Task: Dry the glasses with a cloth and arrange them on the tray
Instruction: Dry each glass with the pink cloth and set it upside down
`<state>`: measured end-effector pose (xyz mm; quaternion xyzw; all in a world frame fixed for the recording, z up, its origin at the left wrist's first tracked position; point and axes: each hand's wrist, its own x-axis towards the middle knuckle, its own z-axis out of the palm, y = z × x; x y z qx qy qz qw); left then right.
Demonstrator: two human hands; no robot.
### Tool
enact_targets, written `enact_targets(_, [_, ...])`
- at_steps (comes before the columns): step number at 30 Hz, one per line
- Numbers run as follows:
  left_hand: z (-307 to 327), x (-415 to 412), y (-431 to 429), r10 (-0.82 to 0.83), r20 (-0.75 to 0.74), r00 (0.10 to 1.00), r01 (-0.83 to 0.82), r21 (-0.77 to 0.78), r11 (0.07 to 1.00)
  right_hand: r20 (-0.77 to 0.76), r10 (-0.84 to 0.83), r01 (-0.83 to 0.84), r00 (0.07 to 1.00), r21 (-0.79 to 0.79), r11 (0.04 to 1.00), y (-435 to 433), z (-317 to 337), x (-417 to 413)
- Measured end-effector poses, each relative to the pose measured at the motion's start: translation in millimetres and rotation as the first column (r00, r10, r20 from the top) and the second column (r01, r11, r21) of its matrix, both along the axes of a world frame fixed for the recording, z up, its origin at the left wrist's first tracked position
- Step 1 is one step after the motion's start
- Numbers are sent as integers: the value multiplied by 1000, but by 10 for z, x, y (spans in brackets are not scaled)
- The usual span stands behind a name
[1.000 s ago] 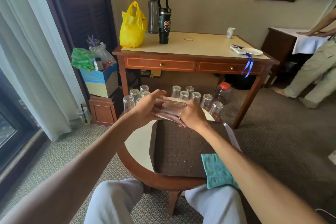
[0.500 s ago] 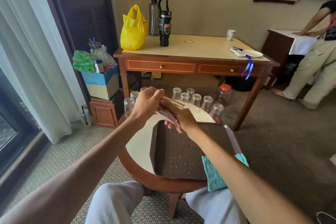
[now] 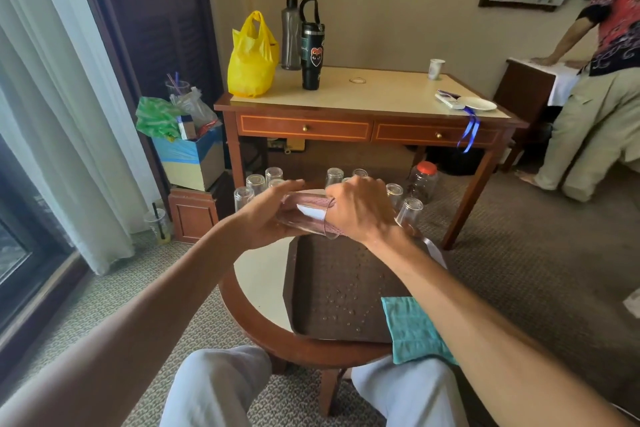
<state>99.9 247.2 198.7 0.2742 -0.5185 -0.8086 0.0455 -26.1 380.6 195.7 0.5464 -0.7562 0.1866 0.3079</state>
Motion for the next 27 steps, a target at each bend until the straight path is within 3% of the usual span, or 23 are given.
enact_targets(1, [-3,-14,30,12,33,999,-11,-47,999,-4,11,-11,1000,-5,1000,-12,-49,-31])
enact_targets(3, [-11,-46,75,117,38,992,-111,-145,983,130,20,-16,991,-32,999,-6,-107,-14])
enact_targets(5, [-15,-67,63,211,-49,976,-216,-253,943,453,-33,36,891,1,999,-19,-152,60])
enact_targets(6, [-14,-71,34,208,-101,973,-230,-346,910,661,-81,51,746,64,997,-47,-172,106])
enact_targets(8, [-1,-83,-4,174,-174,969,-242,-537,808,947,-140,-8,289,148,989,-103,-222,196])
enact_targets(9, [8,-89,-10,178,-196,964,-261,-598,758,985,-157,-55,75,162,985,-110,-250,218])
enact_targets(11, [9,-101,-5,198,-231,953,-302,-645,702,953,-167,-156,-254,130,979,-83,-261,223])
enact_targets(12, [-8,-96,-1,199,-253,947,-319,-646,694,920,-148,-196,-362,80,977,-60,-240,230])
enact_targets(13, [-33,-94,-2,198,-273,941,-331,-636,697,905,-119,-214,-408,32,976,-47,-208,235])
enact_targets(14, [-58,-89,-10,195,-289,937,-338,-612,715,918,-82,-213,-388,-2,977,-45,-185,233])
enact_targets(16, [-79,-87,-36,180,-294,939,-311,-496,811,982,-7,-140,-188,-20,990,-85,-164,206])
enact_targets(17, [-75,-84,-50,163,-277,947,-271,-419,866,1000,20,-86,-8,-21,996,-101,-142,198])
enact_targets(18, [-71,-79,-63,138,-235,962,-216,-351,911,968,25,-28,249,-19,999,-111,-116,195])
enact_targets(19, [-80,-72,-74,105,-176,979,-153,-287,946,827,3,25,562,-21,999,-116,-103,172])
enact_targets(20, [-106,-63,-92,62,-114,992,-87,-227,970,580,-18,50,814,-39,998,-106,-77,141])
enact_targets(21, [-143,-50,-108,19,-59,998,-29,-171,985,331,-33,55,943,-57,997,-92,-50,111])
enact_targets(22, [-183,-34,-117,-11,-12,1000,9,-130,991,149,-35,45,988,-61,997,-76,-7,100])
enact_targets(23, [-210,-29,-118,-27,18,999,28,-107,994,70,-36,39,997,-42,998,-79,2,81])
enact_targets(25, [-247,-31,-103,-15,28,999,18,-101,995,46,-33,34,998,-20,999,-79,-41,50])
enact_targets(27, [-243,-46,-79,30,-15,999,-32,-133,991,124,-32,34,992,-20,999,-64,-111,56])
